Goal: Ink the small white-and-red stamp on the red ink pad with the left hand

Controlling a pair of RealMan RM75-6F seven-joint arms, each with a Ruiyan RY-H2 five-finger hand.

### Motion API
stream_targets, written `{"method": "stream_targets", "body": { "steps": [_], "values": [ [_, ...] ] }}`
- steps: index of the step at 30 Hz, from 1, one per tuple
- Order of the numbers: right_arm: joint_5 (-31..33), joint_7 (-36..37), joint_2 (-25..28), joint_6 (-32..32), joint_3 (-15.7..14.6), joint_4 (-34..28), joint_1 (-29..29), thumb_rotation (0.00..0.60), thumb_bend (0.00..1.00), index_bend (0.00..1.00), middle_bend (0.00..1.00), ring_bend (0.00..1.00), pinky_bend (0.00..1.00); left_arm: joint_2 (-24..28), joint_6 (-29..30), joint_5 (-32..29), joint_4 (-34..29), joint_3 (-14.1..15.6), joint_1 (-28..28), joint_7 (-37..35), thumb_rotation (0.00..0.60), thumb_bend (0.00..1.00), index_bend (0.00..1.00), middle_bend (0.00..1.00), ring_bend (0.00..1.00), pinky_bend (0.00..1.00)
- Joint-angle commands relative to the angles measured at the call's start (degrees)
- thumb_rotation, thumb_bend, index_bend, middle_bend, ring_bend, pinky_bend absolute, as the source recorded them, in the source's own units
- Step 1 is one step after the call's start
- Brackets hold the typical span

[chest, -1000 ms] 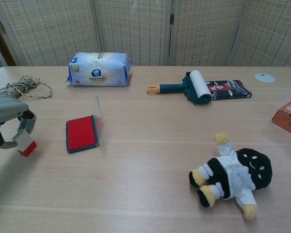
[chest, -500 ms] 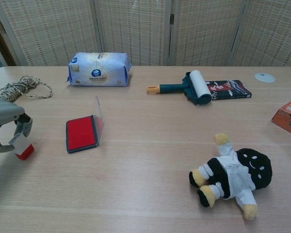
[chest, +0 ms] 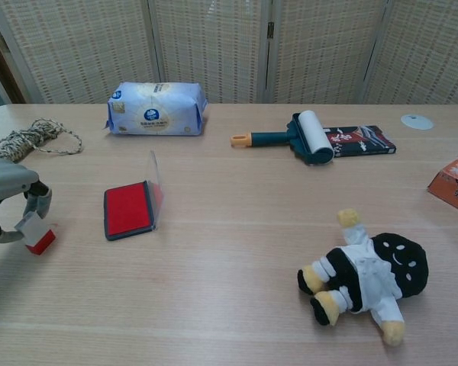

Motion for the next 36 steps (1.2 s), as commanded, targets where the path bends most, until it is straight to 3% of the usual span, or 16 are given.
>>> {"method": "stream_targets", "body": {
  "steps": [1,10,16,21,24,27,32,36],
  "values": [
    [-0.1,0.1,0.0,0.1,0.0,0.0,0.0,0.600,0.41,0.02,0.00,0.00,0.00,0.7,0.4,0.0,-1.1,-0.3,0.3,0.3,0.600,0.30,0.42,0.38,0.26,0.26],
    [-0.5,0.5,0.2,1.1,-0.1,0.1,-0.4,0.600,0.41,0.02,0.00,0.00,0.00,0.8,1.2,-3.5,-3.0,-0.7,0.3,4.0,0.600,0.30,0.18,0.24,0.24,0.26],
    [-0.5,0.6,0.2,1.0,-0.1,0.2,-0.3,0.600,0.41,0.02,0.00,0.00,0.00,1.5,3.3,-4.6,-4.7,-1.1,0.7,5.8,0.600,0.30,0.13,0.21,0.23,0.26],
    [-0.2,0.4,0.1,0.3,-0.1,0.4,-0.1,0.600,0.41,0.02,0.00,0.00,0.00,5.5,10.0,-2.3,-9.7,-1.5,3.3,4.9,0.600,0.30,0.11,0.19,0.21,0.26],
    [-0.1,-0.2,-0.1,0.1,-0.1,0.3,0.0,0.600,0.41,0.02,0.00,0.00,0.00,9.2,16.0,2.8,-12.7,-1.4,7.3,-0.5,0.600,0.30,0.10,0.15,0.17,0.26],
    [0.7,-1.2,-0.4,-0.3,0.2,0.2,0.1,0.600,0.41,0.02,0.00,0.00,0.00,11.9,21.6,10.2,-12.8,-0.4,12.7,-10.0,0.600,0.30,0.04,0.05,0.05,0.24],
    [4.1,-3.9,-1.3,-2.5,1.3,-0.1,0.8,0.600,0.41,0.02,0.00,0.00,0.00,12.8,27.3,19.0,-6.5,1.0,20.7,-27.6,0.600,0.30,0.00,0.00,0.00,0.11],
    [7.2,-7.1,-2.3,-4.3,2.2,-0.6,1.3,0.600,0.41,0.02,0.00,0.00,0.00,12.4,28.1,22.0,-0.8,1.4,24.3,-36.6,0.600,0.30,0.00,0.00,0.00,0.05]
  ]
}}
